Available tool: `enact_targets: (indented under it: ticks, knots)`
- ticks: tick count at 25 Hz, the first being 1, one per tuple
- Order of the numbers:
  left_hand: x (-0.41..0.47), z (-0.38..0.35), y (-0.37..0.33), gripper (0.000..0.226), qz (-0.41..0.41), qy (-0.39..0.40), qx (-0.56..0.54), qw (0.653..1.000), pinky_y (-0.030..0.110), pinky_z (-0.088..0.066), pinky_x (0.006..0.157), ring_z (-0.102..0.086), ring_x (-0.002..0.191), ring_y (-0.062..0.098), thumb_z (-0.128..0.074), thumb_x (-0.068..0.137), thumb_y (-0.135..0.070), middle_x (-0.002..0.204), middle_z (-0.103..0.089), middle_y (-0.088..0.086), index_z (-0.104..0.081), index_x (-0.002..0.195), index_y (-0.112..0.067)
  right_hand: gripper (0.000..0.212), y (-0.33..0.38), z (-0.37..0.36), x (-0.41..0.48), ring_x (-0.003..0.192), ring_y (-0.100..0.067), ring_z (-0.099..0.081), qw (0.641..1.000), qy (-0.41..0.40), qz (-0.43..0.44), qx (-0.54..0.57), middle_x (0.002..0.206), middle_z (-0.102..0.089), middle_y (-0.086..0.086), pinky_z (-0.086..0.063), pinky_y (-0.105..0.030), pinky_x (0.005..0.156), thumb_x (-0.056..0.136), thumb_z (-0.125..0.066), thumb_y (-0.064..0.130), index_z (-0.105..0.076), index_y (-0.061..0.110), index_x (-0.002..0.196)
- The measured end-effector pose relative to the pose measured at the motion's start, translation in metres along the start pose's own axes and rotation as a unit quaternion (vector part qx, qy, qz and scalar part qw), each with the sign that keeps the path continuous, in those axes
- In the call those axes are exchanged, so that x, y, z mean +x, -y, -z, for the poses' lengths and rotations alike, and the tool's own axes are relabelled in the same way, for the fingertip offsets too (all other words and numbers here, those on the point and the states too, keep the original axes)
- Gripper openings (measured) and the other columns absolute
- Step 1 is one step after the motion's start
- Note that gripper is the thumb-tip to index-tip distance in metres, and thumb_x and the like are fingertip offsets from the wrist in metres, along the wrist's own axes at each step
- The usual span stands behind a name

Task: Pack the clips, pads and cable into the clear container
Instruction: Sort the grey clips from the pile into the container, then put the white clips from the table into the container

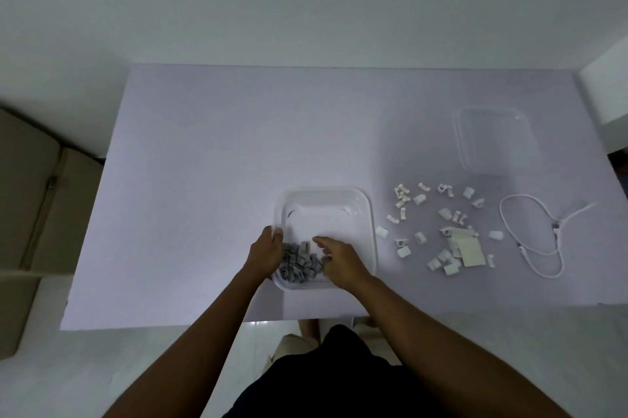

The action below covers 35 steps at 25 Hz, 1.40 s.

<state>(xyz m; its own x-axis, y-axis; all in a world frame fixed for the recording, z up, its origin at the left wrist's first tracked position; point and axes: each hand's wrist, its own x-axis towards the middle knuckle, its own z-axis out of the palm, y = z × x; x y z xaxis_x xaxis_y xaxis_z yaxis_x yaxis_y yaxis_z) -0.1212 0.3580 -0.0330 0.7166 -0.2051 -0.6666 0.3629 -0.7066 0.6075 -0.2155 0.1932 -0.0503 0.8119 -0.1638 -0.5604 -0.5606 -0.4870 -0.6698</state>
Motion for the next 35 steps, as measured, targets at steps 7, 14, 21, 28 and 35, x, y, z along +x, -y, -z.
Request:
enact_targets:
  ticks: [7, 14, 21, 28, 35]
  knots:
    - [0.003, -0.004, 0.003, 0.042, -0.004, -0.004, -0.002, 1.0, 0.044, -0.045, 0.097, -0.054, 0.115, 0.035, -0.027, 0.105, -0.039, 0.127, -0.057, 0.02, -0.049, 0.121, -0.007, 0.067, -0.014, 0.001, 0.004, 0.134, -0.029, -0.044, 0.994, 0.025, -0.082, -0.072, 0.148, -0.039, -0.018, -0.035, -0.03, 0.112, 0.09, -0.059, -0.001, -0.036, 0.014, 0.15]
    - [0.002, -0.005, 0.002, 0.046, -0.002, -0.006, 0.009, 1.0, 0.046, -0.044, 0.103, -0.053, 0.119, 0.035, -0.025, 0.105, -0.039, 0.131, -0.055, 0.02, -0.047, 0.127, -0.004, 0.062, 0.009, -0.022, 0.014, 0.124, -0.03, -0.055, 0.993, 0.066, -0.065, -0.076, 0.138, -0.054, -0.016, -0.046, -0.031, 0.102, 0.088, -0.069, 0.015, -0.042, 0.009, 0.143]
    - [0.001, -0.005, 0.001, 0.045, -0.002, -0.011, 0.006, 1.0, 0.043, -0.044, 0.1, -0.054, 0.117, 0.034, -0.026, 0.105, -0.037, 0.128, -0.057, 0.019, -0.048, 0.125, -0.004, 0.059, 0.012, -0.024, 0.02, 0.124, -0.03, -0.054, 0.994, 0.064, -0.054, -0.074, 0.139, -0.055, -0.013, -0.045, -0.033, 0.104, 0.089, -0.068, 0.02, -0.044, 0.01, 0.142]
    - [0.003, -0.007, 0.003, 0.046, 0.0, -0.015, 0.009, 1.0, 0.043, -0.044, 0.1, -0.054, 0.117, 0.034, -0.025, 0.105, -0.037, 0.128, -0.057, 0.019, -0.048, 0.125, -0.003, 0.067, 0.014, -0.028, 0.017, 0.124, -0.035, -0.051, 0.993, 0.043, -0.075, -0.081, 0.138, -0.044, -0.019, -0.045, -0.04, 0.105, 0.088, -0.066, 0.017, -0.035, 0.016, 0.148]
    - [0.0, -0.009, 0.0, 0.051, 0.013, -0.051, 0.037, 0.998, 0.046, -0.04, 0.103, -0.049, 0.125, 0.038, -0.035, 0.103, -0.041, 0.136, -0.051, 0.024, -0.042, 0.137, -0.004, 0.062, -0.006, -0.039, 0.033, 0.122, -0.03, -0.056, 0.995, 0.061, -0.05, -0.06, 0.137, -0.051, -0.013, -0.048, -0.04, 0.104, 0.086, -0.065, 0.03, -0.043, 0.021, 0.144]
